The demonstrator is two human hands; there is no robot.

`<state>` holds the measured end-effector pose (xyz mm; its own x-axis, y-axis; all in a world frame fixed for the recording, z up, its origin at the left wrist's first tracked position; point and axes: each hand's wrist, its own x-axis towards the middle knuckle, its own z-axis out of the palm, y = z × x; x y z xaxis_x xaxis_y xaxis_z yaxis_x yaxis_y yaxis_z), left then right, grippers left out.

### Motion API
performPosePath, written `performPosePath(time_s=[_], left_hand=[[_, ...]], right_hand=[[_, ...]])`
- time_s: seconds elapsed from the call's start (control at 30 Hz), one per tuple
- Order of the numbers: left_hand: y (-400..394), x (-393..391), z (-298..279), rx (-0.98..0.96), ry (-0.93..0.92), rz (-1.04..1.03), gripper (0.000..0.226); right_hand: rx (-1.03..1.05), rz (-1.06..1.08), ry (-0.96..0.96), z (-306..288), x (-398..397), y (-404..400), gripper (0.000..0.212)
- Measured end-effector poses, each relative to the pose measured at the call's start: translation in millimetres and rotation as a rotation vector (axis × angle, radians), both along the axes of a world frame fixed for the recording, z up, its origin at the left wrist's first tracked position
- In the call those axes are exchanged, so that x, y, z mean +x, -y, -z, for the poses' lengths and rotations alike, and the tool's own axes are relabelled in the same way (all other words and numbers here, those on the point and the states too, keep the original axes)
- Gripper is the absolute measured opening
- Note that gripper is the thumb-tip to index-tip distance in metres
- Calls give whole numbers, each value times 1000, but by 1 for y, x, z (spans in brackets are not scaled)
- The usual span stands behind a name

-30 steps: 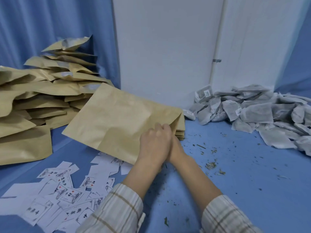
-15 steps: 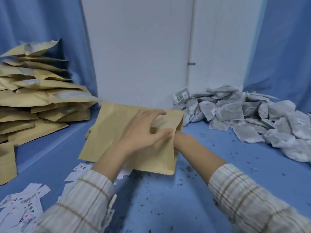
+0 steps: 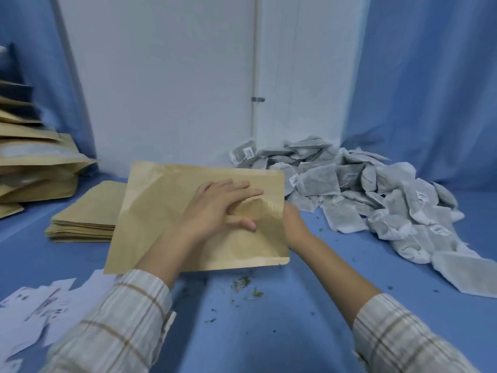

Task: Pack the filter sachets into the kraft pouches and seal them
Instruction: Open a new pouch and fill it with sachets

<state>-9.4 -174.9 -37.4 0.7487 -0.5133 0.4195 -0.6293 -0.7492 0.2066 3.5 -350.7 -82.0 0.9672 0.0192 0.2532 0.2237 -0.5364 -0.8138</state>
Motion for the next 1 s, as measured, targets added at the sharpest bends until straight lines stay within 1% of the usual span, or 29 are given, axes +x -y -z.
performPosePath(time_s=[0.03, 0.1, 0.2, 0.27, 0.37, 0.4, 0.5, 0.57, 0.6, 0.63, 0.67, 0.73, 0.8, 0.87, 0.93, 1.0], left_hand=[[12, 4, 3, 11, -29, 10, 70], [36, 15, 13, 14, -78, 22, 71], [64, 35, 31, 27, -105, 15, 70], [78, 47, 40, 26, -136, 6, 70], [92, 61, 53, -1, -152, 1, 68], [95, 65, 56, -12, -149, -7, 67], [99, 71, 63, -26, -157, -36, 68], [100, 72, 67, -29, -161, -44, 69], [101, 71, 67, -32, -163, -46, 70], [101, 71, 67, -37, -166, -49, 71], [101, 70, 67, -38, -170, -54, 72], [102, 69, 64, -44, -165, -61, 73], [101, 67, 61, -67, -162, -57, 73], [100, 64, 59, -98, -169, -47, 73], [98, 62, 58, -109, -162, -29, 73], [96, 61, 56, -126, -154, -8, 73]], right_hand=[[-53, 54, 52, 6, -2, 15, 15], [-93, 133, 126, 19, -4, 45, 9], [-80, 221, 184, 37, -4, 78, 18], [-119, 354, 197, 50, 2, 103, 22], [-223, 628, 102, 65, 14, 136, 26], [-256, 689, 64, 69, 17, 143, 29], [-366, 764, -88, 77, 25, 159, 46], [-519, 768, -180, 82, 30, 167, 53], [-569, 765, -184, 85, 33, 170, 51], [-557, 755, -134, 86, 34, 173, 45], [-473, 732, -63, 84, 34, 177, 37], [-210, 666, 73, 78, 29, 185, 24], [-25, 540, 182, 66, 19, 194, 18], [56, 390, 234, 54, 9, 199, 22], [108, 247, 239, 46, 0, 200, 27], [154, 122, 225, 40, -6, 195, 28]])
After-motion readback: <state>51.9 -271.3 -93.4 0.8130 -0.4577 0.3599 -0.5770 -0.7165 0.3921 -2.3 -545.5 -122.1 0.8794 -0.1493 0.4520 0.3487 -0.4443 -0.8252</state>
